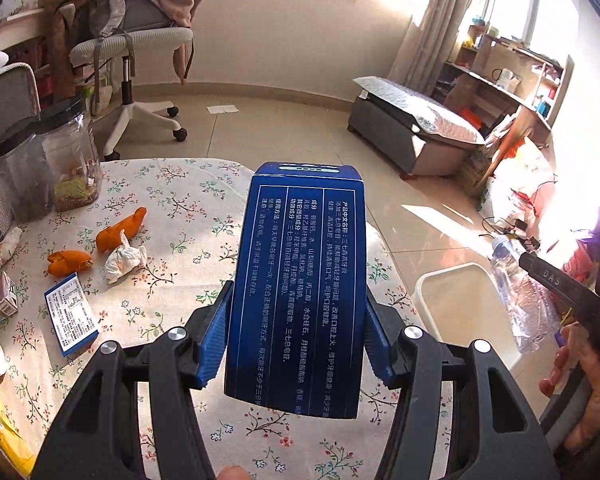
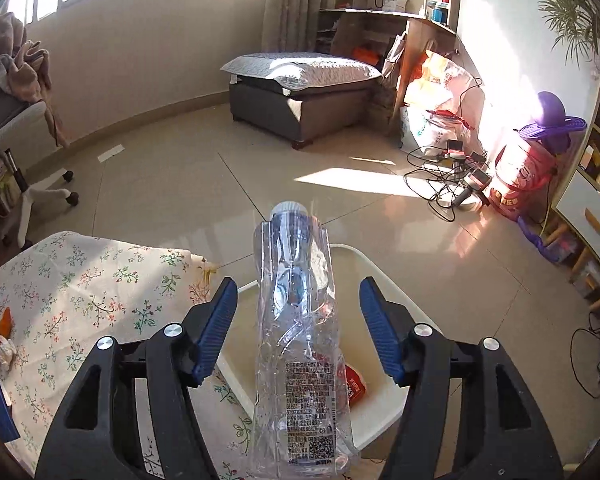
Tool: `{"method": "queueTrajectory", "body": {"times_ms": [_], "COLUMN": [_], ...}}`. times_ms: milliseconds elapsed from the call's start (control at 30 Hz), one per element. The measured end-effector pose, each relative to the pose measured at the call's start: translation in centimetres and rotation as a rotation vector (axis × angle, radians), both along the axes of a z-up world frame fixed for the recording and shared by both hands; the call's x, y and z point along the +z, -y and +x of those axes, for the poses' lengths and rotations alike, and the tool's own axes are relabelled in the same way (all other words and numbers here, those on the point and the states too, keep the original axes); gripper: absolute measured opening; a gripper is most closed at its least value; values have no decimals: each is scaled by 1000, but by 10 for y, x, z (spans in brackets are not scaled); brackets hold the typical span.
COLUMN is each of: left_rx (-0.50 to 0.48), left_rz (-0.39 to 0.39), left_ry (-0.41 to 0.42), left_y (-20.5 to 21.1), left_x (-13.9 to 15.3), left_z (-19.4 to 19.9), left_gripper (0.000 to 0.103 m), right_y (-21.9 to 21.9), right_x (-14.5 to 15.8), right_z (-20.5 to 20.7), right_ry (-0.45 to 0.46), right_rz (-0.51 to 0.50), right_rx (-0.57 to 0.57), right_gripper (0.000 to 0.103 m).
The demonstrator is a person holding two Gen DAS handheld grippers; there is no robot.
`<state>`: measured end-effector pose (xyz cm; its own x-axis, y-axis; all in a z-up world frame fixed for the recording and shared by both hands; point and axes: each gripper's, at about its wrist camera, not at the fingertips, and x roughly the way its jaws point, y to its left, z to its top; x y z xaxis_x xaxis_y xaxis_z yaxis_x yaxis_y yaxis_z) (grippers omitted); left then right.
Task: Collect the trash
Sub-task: 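Carry the bottle and blue box to the white bin and release both, then return both grippers to the table and reach the left gripper toward the yellow packet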
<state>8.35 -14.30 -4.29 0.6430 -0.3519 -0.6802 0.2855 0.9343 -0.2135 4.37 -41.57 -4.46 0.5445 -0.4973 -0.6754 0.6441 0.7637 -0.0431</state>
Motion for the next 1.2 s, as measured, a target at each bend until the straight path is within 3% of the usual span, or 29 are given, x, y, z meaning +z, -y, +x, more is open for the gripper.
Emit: {"method": "queueTrajectory", "body": {"times_ms": [133, 400, 700, 867, 1000, 1200], "left_rx": [-68, -232, -360, -402, -400, -307], "left_rz": [-31, -79, -103, -115, -95, -9], "left_ry": [12, -4, -95, -143, -138, -87], "left_y": [41, 137, 216, 239, 240, 220], "left_x": [15, 34, 20, 15, 14, 17], "left_z": [2, -1, -2, -2, -6, -3], "left_gripper": [57, 58, 58, 59, 69, 82], "right_y": [21, 67, 102, 111, 112, 97], "right_x": [10, 22, 26, 28, 28, 31], "right_z": [-19, -51, -81, -91, -93, -86], "right_ry": [48, 133, 207, 233, 233, 222], "right_rz": [-23, 24, 70, 78, 79, 35], "right_rx": [-111, -300, -416, -455, -453, -403], "right_gripper": [94, 96, 96, 96, 96, 96]}}
